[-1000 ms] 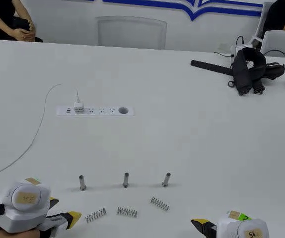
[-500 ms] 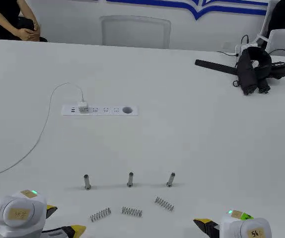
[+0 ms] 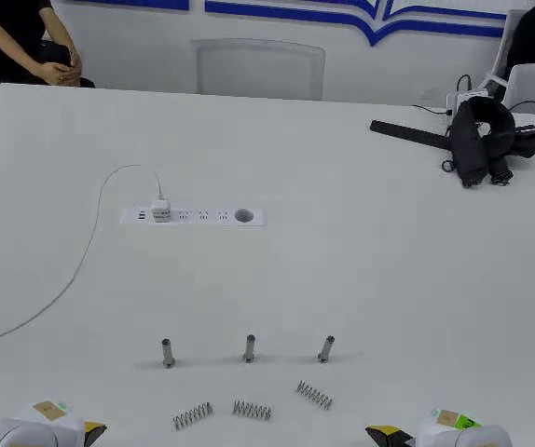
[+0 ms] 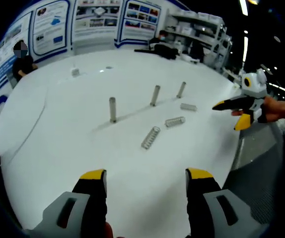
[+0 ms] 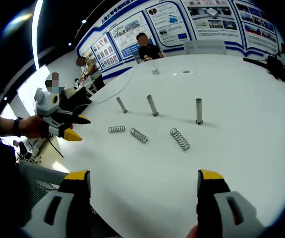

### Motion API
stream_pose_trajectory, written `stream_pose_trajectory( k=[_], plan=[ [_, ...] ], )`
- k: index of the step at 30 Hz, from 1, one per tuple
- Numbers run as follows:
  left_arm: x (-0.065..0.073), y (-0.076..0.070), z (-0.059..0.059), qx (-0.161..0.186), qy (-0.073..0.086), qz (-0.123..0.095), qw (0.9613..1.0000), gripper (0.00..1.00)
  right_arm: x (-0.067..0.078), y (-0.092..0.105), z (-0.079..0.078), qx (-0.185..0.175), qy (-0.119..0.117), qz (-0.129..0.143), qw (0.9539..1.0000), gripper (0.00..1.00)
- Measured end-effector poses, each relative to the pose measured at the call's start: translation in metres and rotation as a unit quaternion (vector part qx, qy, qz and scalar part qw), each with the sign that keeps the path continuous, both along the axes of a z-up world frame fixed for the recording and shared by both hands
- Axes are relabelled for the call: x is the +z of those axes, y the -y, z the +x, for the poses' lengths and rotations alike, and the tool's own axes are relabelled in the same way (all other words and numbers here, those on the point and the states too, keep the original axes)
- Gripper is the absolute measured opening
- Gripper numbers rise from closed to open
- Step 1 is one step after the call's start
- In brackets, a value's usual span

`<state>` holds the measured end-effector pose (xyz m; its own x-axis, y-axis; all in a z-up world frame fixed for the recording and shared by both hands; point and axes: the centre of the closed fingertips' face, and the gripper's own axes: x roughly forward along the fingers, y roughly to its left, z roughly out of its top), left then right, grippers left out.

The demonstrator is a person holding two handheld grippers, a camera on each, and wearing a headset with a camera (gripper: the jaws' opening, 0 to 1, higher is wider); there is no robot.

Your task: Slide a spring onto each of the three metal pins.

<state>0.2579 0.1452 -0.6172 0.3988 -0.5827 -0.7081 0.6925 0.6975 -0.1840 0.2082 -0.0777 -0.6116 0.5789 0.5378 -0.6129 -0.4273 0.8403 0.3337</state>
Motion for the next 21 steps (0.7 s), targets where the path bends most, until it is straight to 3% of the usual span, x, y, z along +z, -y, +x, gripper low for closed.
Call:
stream_pose_trajectory(
  k=[9, 21],
  plan=[
    [-0.006, -0.011, -0.009, 0.007, -0.004, 0.009, 0.9999, 0.69, 0.0, -0.002, 0.0, 0.007, -0.002, -0.003, 1.0, 0.9],
    [-0.006, -0.002, -0.012, -0.011, -0.006, 0.006, 0.9999, 0.72, 0.003, 0.006, -0.002, 0.005, -0.004, -0.011, 0.9999, 0.9]
  ],
)
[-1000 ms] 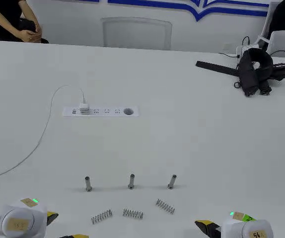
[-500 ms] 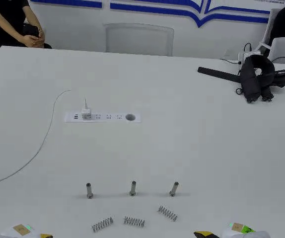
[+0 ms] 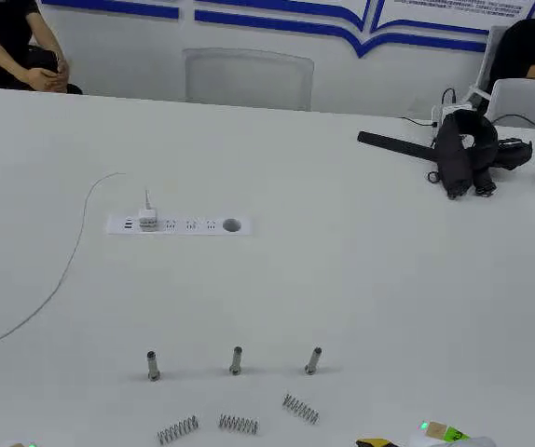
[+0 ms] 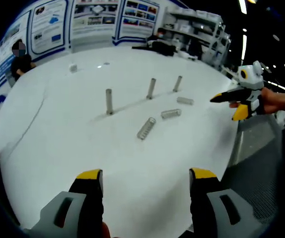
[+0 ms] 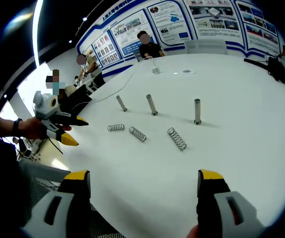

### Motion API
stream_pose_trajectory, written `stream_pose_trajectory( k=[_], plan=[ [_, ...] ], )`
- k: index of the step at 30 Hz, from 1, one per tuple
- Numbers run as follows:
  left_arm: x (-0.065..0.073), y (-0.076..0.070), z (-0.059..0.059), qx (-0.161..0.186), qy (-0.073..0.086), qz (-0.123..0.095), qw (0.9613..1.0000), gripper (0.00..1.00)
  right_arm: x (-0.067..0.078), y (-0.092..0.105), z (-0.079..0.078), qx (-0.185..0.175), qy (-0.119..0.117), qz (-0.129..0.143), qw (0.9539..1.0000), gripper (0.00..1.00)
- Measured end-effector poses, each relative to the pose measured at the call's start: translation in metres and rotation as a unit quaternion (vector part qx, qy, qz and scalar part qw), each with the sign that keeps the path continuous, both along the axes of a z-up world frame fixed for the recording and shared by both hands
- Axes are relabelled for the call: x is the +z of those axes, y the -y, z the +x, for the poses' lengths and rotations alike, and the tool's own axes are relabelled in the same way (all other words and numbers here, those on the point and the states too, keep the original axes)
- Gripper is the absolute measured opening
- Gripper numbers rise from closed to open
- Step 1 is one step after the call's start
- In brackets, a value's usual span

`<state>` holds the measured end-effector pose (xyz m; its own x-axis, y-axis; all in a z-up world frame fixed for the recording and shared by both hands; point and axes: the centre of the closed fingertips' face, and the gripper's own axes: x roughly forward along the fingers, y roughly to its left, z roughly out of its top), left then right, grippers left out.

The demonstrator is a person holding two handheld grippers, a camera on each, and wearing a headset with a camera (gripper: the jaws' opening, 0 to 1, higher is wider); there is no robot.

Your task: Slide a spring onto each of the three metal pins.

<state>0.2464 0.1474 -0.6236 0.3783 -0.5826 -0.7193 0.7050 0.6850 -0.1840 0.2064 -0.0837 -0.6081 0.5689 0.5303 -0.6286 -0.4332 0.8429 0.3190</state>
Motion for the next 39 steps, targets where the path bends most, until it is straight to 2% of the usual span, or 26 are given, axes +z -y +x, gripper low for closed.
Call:
stream_pose_trajectory(
  k=[10, 14, 21, 24, 27, 35, 39],
  plan=[
    [0.003, 0.007, 0.011, -0.028, 0.007, 0.007, 0.9996, 0.73, 0.006, 0.006, -0.002, -0.007, 0.003, -0.005, 1.0, 0.9],
    [0.004, 0.011, 0.011, -0.04, 0.007, 0.008, 0.9991, 0.73, 0.007, 0.007, -0.003, -0.011, 0.005, -0.005, 0.9999, 0.9],
    [0.0, 0.021, 0.013, -0.058, 0.002, 0.011, 0.9982, 0.71, 0.009, 0.009, -0.006, -0.014, 0.004, -0.007, 0.9999, 0.9],
    [0.001, 0.027, 0.013, -0.066, -0.003, 0.006, 0.9978, 0.72, 0.009, 0.009, -0.007, -0.018, 0.003, -0.005, 0.9998, 0.9],
    [0.0, 0.031, 0.016, -0.076, 0.0, 0.01, 0.997, 0.71, 0.008, 0.008, -0.009, -0.015, 0.0, -0.007, 0.9999, 0.9],
    [-0.008, 0.033, 0.02, -0.079, -0.004, 0.009, 0.9968, 0.7, 0.009, 0.007, -0.007, -0.013, 0.001, -0.007, 0.9999, 0.9],
    [-0.011, 0.035, 0.021, -0.085, -0.004, 0.016, 0.9962, 0.69, 0.009, 0.007, -0.006, -0.01, 0.003, -0.008, 0.9999, 0.9]
  ],
)
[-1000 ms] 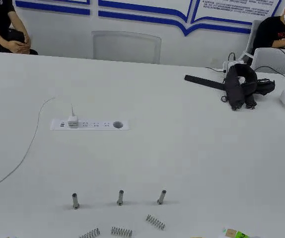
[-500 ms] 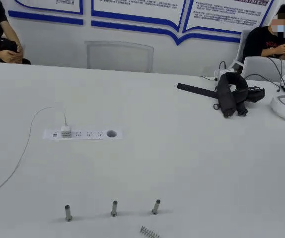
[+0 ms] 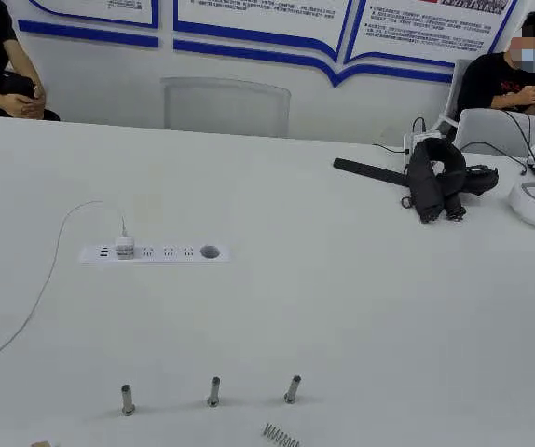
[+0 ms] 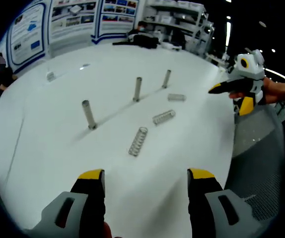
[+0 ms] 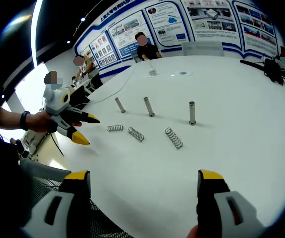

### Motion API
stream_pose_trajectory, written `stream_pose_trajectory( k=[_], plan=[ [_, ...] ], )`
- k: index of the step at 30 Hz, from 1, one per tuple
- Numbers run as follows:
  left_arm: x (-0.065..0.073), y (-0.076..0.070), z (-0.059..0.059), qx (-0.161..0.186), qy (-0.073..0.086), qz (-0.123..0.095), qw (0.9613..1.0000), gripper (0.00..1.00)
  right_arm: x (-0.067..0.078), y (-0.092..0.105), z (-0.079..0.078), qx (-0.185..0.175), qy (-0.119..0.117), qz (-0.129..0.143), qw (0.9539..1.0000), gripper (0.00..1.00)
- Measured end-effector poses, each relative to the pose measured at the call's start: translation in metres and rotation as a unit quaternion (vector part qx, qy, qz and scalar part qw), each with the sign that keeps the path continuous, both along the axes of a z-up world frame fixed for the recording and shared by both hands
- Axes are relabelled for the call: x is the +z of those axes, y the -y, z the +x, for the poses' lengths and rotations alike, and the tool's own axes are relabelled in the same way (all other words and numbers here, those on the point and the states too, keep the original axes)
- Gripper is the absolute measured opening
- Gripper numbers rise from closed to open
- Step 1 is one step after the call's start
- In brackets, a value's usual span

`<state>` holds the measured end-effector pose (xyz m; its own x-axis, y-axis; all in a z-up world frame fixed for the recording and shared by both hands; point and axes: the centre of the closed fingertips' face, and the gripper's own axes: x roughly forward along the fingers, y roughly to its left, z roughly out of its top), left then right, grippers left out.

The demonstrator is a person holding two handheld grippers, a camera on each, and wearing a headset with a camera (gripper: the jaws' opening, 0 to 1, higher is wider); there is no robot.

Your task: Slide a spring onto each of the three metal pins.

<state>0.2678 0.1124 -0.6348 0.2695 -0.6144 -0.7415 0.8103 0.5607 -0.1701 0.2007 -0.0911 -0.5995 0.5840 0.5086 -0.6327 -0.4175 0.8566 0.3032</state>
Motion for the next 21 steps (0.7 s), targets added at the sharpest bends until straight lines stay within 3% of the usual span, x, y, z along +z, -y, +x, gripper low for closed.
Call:
stream_pose_trajectory(
  k=[9, 21],
  plan=[
    [-0.002, 0.012, 0.011, -0.011, 0.007, 0.005, 0.9999, 0.66, 0.0, 0.004, -0.001, 0.001, 0.003, 0.001, 1.0, 0.9],
    [-0.01, 0.029, 0.024, -0.027, 0.015, 0.009, 0.9995, 0.53, -0.001, 0.009, -0.004, -0.003, 0.001, 0.002, 1.0, 0.9]
  ],
)
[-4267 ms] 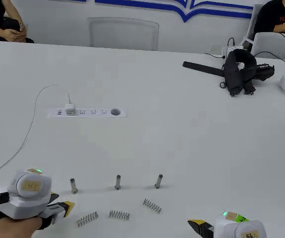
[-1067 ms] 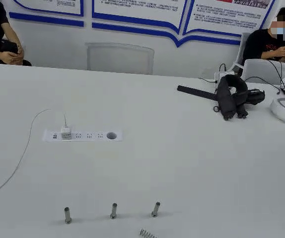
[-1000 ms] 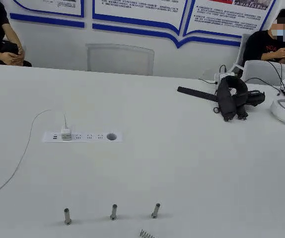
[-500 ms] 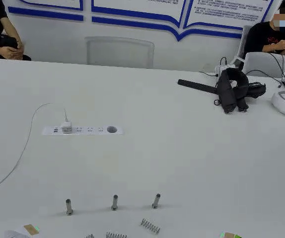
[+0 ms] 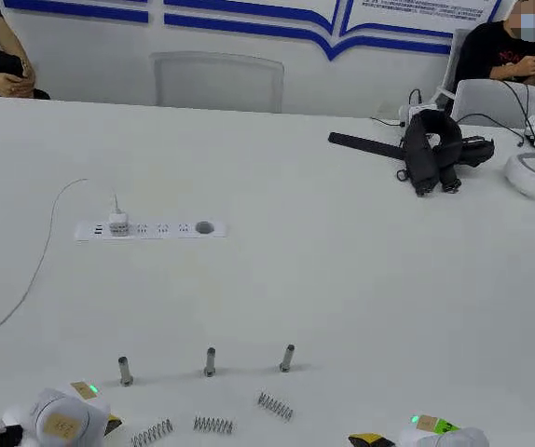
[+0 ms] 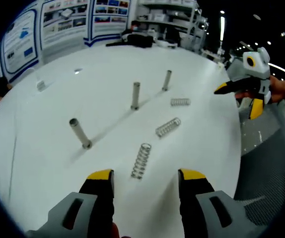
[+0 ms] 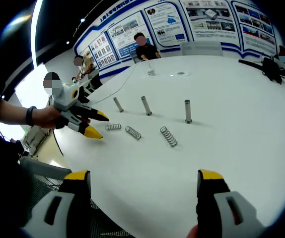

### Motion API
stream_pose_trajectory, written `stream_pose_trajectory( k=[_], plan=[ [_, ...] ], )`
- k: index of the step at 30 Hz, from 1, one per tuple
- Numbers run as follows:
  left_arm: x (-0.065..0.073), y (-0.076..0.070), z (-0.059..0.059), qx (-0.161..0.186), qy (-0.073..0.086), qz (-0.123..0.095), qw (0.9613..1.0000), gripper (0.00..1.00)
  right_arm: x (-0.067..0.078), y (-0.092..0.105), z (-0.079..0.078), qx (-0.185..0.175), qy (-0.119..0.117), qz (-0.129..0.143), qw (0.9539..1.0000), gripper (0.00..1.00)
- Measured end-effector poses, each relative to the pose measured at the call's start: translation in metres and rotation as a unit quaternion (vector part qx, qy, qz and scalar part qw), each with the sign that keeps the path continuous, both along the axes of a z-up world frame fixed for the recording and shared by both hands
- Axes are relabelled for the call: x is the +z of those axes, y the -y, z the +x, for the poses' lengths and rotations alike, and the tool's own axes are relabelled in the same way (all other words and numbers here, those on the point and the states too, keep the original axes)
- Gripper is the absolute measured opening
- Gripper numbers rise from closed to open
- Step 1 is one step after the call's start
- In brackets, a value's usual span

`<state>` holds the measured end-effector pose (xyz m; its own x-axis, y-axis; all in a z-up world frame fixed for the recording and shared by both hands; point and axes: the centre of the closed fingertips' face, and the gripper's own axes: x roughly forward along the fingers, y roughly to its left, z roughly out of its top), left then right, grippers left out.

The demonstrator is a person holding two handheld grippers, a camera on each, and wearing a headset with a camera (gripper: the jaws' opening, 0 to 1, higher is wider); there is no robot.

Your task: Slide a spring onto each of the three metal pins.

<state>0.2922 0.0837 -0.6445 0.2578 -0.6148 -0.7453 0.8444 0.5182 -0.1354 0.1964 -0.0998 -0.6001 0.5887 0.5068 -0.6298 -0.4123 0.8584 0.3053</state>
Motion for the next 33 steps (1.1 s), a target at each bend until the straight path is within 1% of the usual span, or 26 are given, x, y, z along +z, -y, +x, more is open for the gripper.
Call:
stream_pose_trajectory(
  k=[5, 8, 11, 14, 16, 19, 24, 27, 30, 31, 32, 33],
  plan=[
    [-0.002, 0.005, 0.002, -0.006, -0.002, 0.0, 1.0, 0.47, -0.003, 0.001, -0.002, -0.004, -0.002, 0.003, 1.0, 0.9],
    [-0.002, 0.006, 0.003, -0.006, -0.002, -0.002, 1.0, 0.44, -0.005, 0.0, -0.005, 0.002, -0.006, -0.001, 1.0, 0.9],
    [-0.003, 0.006, 0.004, -0.008, 0.001, -0.001, 1.0, 0.37, -0.005, 0.0, -0.004, 0.003, -0.005, -0.002, 1.0, 0.9],
    [-0.004, 0.006, 0.004, -0.01, 0.001, 0.003, 0.9999, 0.37, -0.005, 0.0, -0.004, 0.003, -0.005, -0.002, 1.0, 0.9],
    [-0.004, 0.005, 0.005, -0.012, 0.005, 0.003, 0.9999, 0.35, -0.006, 0.0, -0.004, 0.007, -0.006, -0.004, 1.0, 0.9],
    [-0.003, 0.005, 0.006, -0.012, 0.005, 0.001, 0.9999, 0.32, -0.005, -0.001, -0.003, 0.008, -0.005, -0.003, 0.9999, 0.9],
    [-0.005, 0.003, 0.006, -0.016, 0.008, 0.006, 0.9998, 0.29, -0.003, -0.004, 0.0, 0.01, -0.003, -0.003, 0.9999, 0.9],
    [-0.007, 0.003, 0.005, -0.02, 0.009, 0.009, 0.9997, 0.25, -0.003, -0.004, 0.0, 0.01, -0.002, -0.002, 0.9999, 0.9],
    [-0.009, 0.006, 0.004, -0.027, 0.007, 0.009, 0.9996, 0.2, -0.005, -0.004, -0.001, 0.012, -0.005, -0.003, 0.9999, 0.9],
    [-0.01, 0.006, 0.004, -0.029, 0.009, 0.014, 0.9994, 0.18, -0.005, -0.004, -0.001, 0.013, -0.005, -0.003, 0.9999, 0.9],
    [-0.011, 0.006, 0.004, -0.03, 0.012, 0.018, 0.9993, 0.17, -0.005, -0.004, -0.001, 0.013, -0.005, -0.004, 0.9999, 0.9],
    [-0.011, 0.006, 0.005, -0.028, 0.011, 0.018, 0.9994, 0.17, -0.005, -0.003, -0.001, 0.013, -0.005, -0.003, 0.9999, 0.9]
  ],
)
